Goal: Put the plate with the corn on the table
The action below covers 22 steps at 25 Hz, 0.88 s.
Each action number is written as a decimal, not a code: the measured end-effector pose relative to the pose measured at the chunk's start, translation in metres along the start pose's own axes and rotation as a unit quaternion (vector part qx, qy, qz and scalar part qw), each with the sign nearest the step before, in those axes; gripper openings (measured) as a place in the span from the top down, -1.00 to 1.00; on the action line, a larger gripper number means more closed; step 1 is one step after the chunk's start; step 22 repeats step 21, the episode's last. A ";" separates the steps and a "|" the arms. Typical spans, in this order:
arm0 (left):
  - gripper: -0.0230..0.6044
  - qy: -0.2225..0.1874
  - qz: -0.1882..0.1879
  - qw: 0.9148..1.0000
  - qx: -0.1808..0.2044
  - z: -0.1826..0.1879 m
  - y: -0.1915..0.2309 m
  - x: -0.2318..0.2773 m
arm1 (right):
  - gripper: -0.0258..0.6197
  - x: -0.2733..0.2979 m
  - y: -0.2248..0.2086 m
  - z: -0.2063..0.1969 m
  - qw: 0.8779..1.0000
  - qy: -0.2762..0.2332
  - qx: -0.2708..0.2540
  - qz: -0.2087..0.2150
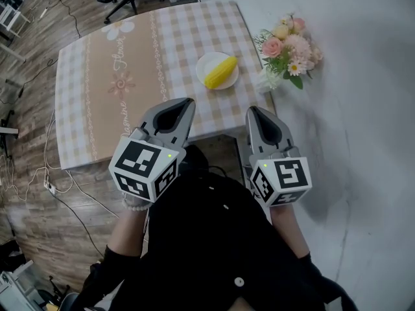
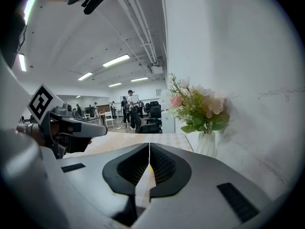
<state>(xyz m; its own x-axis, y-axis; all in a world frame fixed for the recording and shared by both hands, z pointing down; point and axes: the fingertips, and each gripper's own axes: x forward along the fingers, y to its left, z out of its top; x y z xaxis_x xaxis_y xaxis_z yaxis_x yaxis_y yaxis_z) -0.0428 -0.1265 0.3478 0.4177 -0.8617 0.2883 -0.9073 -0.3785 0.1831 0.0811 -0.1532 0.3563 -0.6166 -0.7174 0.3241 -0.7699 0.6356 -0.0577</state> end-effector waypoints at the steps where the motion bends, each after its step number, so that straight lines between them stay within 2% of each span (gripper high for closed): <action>1: 0.88 0.000 -0.001 1.000 0.000 0.001 0.000 0.000 | 0.79 0.000 0.000 0.000 1.000 0.000 0.000 0.000; 22: 0.88 0.006 0.000 1.000 -0.010 -0.005 0.000 0.001 | 0.79 0.005 0.007 -0.008 1.000 0.013 0.003 0.015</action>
